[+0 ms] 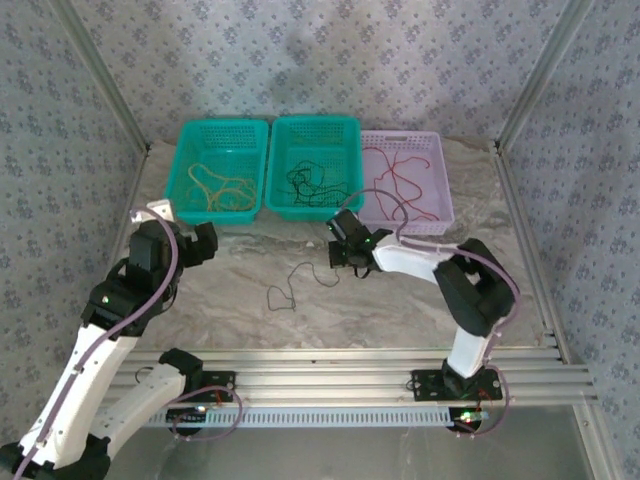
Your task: Untangle the cables
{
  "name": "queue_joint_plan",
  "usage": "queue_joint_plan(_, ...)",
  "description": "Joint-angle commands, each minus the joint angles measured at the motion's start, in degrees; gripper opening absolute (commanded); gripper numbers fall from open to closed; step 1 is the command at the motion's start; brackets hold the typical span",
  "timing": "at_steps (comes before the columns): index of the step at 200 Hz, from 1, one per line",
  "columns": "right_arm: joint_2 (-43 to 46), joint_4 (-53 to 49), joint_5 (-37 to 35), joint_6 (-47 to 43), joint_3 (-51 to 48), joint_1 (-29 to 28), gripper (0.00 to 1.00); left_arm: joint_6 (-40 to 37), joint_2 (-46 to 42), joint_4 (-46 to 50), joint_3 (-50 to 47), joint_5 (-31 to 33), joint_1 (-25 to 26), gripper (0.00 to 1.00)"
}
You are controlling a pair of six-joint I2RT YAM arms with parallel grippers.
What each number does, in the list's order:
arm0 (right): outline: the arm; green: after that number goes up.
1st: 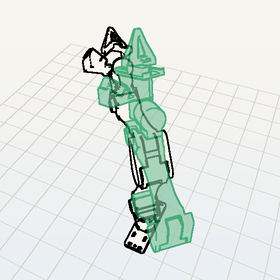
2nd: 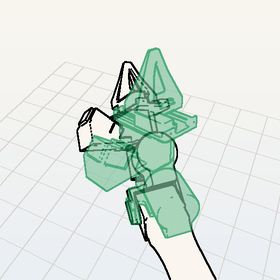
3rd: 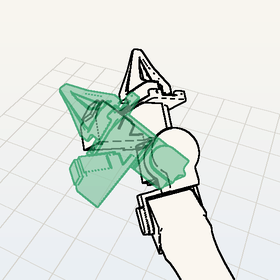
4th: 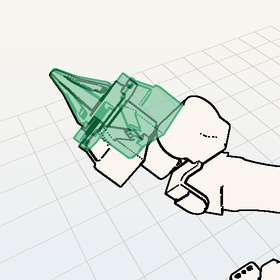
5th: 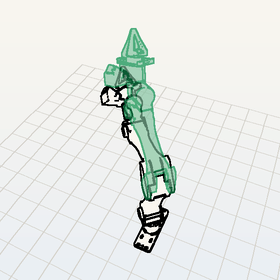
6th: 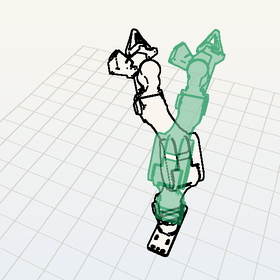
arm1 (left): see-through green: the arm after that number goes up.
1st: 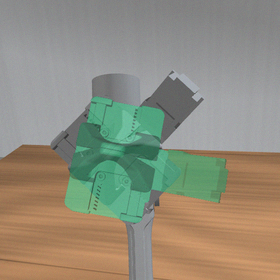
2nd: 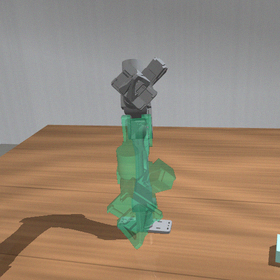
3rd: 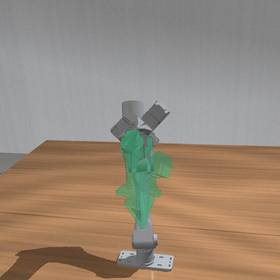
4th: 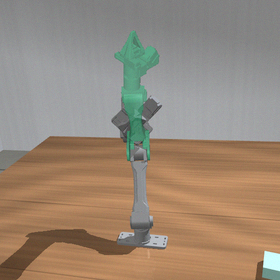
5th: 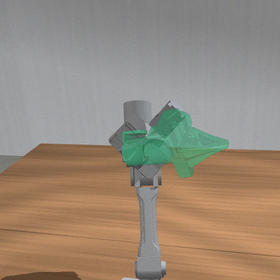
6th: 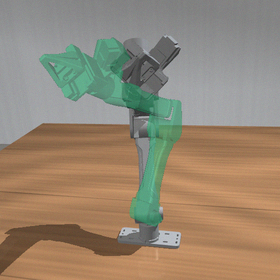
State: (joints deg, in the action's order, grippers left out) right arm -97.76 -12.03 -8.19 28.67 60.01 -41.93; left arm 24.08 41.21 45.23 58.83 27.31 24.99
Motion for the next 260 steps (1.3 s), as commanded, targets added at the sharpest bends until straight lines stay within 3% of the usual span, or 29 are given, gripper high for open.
queue_joint_plan(1, 8.82, -1.27, -1.42, -1.50, 3.03, -0.81, 0.00, -0.52, -1.10, -0.28, -0.38, 1.04, -0.73, 1.00)
queue_joint_plan(32, 14.60, -4.52, -0.57, -4.06, 7.81, -0.62, 0.00, -0.43, -1.12, -0.34, -0.73, 0.47, -1.26, 1.00)
queue_joint_plan(78, 13.80, -10.29, 6.57, -9.59, 26.39, -0.67, 0.00, -0.34, -0.95, -0.62, -1.08, -0.57, -2.21, 1.00)
queue_joint_plan(113, 7.70, -18.25, 10.66, -13.86, 46.73, -0.05, 0.00, -0.30, -0.52, -0.64, -1.24, -1.36, -2.58, 1.00)
queue_joint_plan(158, -6.44, -32.28, 18.30, -15.54, 82.63, 1.25, 0.00, -0.43, -0.02, -0.46, -1.26, -1.38, -2.76, 1.00)
queue_joint_plan(181, -12.87, -34.39, 21.91, -13.67, 97.32, 3.26, 0.00, -0.47, 0.11, -0.44, -1.35, -1.56, -2.85, 1.00)
queue_joint_plan(227, -17.71, -18.91, 38.75, 2.21, 94.80, 16.16, 0.00, -0.59, 0.71, -0.48, -1.35, -1.77, -3.02, 1.00)
queue_joint_plan(260, -29.01, -18.21, 41.48, 2.69, 95.97, 20.69, 0.00, -0.78, 1.24, -0.65, -1.35, -2.25, -3.62, 1.00)
